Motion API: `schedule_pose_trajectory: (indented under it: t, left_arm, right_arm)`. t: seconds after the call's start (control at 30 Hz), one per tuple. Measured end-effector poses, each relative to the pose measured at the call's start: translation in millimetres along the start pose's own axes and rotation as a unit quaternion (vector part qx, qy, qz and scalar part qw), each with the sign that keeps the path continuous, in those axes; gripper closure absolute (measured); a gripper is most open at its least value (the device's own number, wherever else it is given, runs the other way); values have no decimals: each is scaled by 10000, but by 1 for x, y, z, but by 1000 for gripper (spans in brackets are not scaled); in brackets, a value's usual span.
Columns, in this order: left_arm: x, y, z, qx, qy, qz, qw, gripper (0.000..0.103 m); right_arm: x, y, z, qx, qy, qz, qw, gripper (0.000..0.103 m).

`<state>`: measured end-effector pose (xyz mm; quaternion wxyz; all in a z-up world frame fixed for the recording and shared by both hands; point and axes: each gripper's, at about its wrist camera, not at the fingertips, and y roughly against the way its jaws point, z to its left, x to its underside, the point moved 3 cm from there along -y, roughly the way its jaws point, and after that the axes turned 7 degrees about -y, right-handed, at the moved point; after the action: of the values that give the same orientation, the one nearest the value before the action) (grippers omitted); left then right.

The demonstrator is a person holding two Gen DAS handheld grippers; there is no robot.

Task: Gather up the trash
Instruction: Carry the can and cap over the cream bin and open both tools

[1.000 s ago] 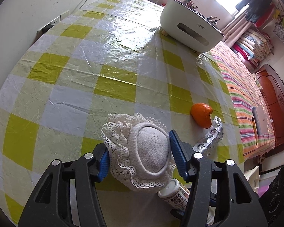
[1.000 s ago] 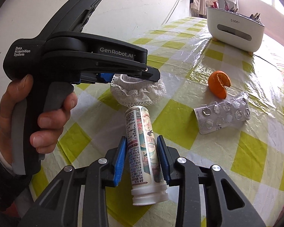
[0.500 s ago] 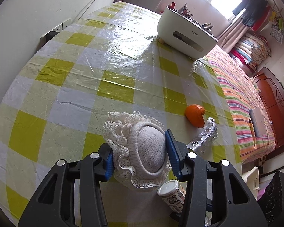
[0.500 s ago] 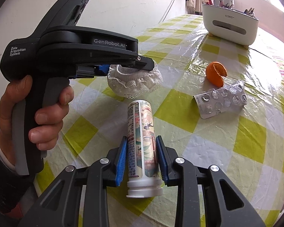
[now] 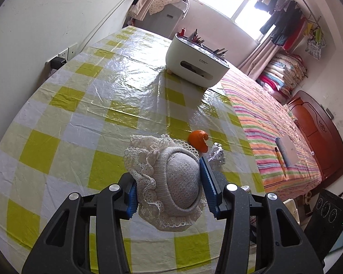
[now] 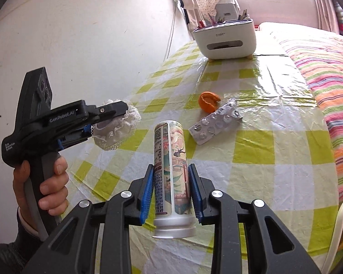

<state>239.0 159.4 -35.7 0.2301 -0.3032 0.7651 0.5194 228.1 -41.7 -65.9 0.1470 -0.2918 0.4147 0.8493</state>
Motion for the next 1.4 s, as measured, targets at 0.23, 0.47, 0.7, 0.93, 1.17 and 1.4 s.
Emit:
schedule_pose_trajectory:
  t: [0.23, 0.47, 0.7, 0.93, 1.17, 1.4]
  left_arm:
    - [8, 5, -33, 141, -306, -31, 9994, 57]
    - [20, 5, -76, 370, -617, 48, 9974, 57]
    - [33, 4, -124, 784, -793, 172, 9936, 57]
    - [47, 1, -175, 974, -1144, 272, 9883, 57]
    - [61, -10, -210, 1146, -1379, 435, 9828, 57]
    - [70, -19, -235, 1309, -1457, 579, 9789, 57]
  right_arm:
    - [6, 55, -30, 181, -542, -683, 9960, 74]
    - [11, 95, -59, 485, -970, -1181, 9871, 74]
    - [18, 124, -97, 845, -1492, -1513, 9735, 74]
    - [26, 148, -126, 1164, -1793, -1774, 9606, 74]
    - [34, 162, -144, 1374, -2007, -1897, 9512, 74]
    - [43, 175, -160, 1618, -2233, -2029, 9396, 74]
